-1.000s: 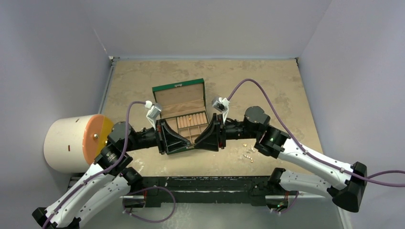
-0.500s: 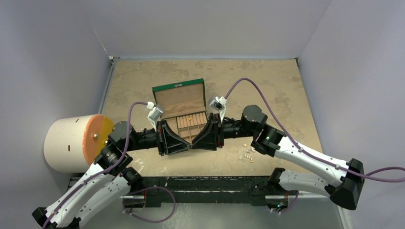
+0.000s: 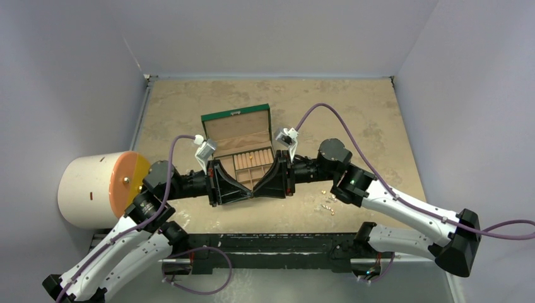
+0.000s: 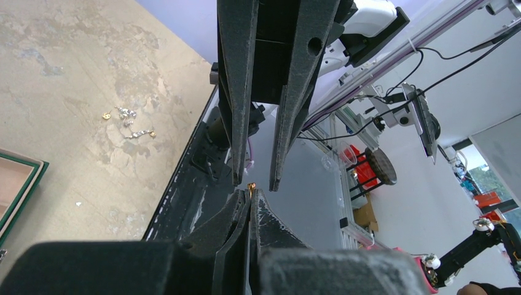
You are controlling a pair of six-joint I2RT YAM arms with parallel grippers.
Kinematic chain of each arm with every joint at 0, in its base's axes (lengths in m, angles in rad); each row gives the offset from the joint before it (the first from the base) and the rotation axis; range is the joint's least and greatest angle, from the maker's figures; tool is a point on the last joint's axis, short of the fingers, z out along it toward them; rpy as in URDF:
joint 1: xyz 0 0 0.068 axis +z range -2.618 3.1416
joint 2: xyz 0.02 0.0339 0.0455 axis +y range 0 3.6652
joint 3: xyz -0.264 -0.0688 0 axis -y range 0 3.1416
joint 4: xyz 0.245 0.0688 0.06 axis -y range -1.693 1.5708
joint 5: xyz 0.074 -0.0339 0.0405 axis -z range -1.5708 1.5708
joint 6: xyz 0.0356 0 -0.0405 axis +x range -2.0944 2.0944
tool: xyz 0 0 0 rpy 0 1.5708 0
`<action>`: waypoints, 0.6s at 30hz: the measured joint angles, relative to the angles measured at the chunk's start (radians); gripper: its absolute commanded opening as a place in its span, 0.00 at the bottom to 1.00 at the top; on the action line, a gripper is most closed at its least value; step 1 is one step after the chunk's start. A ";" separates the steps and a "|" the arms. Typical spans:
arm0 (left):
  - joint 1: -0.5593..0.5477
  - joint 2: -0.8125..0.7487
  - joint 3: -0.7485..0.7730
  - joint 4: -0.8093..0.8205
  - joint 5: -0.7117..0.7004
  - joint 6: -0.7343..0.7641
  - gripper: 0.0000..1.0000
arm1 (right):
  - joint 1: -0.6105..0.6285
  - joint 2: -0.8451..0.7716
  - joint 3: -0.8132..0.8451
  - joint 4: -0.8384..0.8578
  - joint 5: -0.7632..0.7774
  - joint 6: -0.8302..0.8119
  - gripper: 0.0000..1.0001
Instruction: Organize the mixed jewelry
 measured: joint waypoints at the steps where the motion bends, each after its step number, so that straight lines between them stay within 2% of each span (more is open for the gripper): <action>1: 0.000 0.000 0.000 0.000 0.000 0.000 0.00 | 0.000 0.000 0.000 0.000 -0.002 0.000 0.25; 15: 0.000 0.000 0.000 0.000 0.000 0.000 0.00 | 0.000 0.011 0.000 0.000 -0.010 0.000 0.19; 18: 0.000 0.000 0.000 0.000 0.000 0.000 0.00 | 0.000 0.014 0.000 0.000 -0.010 -0.001 0.11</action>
